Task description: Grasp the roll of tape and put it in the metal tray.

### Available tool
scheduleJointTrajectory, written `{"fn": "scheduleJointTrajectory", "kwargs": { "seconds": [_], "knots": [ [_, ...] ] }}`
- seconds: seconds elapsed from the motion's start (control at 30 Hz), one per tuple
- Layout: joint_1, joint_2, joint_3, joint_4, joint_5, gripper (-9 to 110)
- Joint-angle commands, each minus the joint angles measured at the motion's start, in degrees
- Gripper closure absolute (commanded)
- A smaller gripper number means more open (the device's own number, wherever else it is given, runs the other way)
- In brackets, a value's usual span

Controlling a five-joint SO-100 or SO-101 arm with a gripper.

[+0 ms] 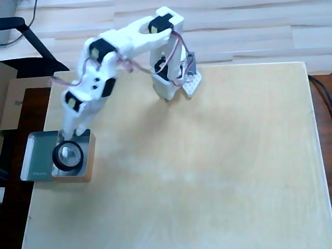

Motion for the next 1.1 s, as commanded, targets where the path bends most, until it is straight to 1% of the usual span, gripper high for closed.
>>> {"fn": "scheduleJointTrajectory", "kwargs": {
  "seconds": [0.0, 0.37, 0.47, 0.63, 0.77, 0.9, 1.07],
  "knots": [
    [-6.59, 7.56, -2.02, 1.58, 0.44, 93],
    [-29.27, 30.32, -1.58, 13.18, 0.44, 93],
    [-32.34, 38.5, 1.58, 16.0, 0.35, 93],
    [-34.45, 53.88, 16.79, 14.77, -0.09, 94],
    [-34.45, 69.79, 32.17, 10.37, -0.18, 94],
    [-34.63, 86.84, 47.11, 5.19, -0.18, 102],
    [-34.45, 84.9, 56.25, 1.85, -0.18, 102]
  ]
}}
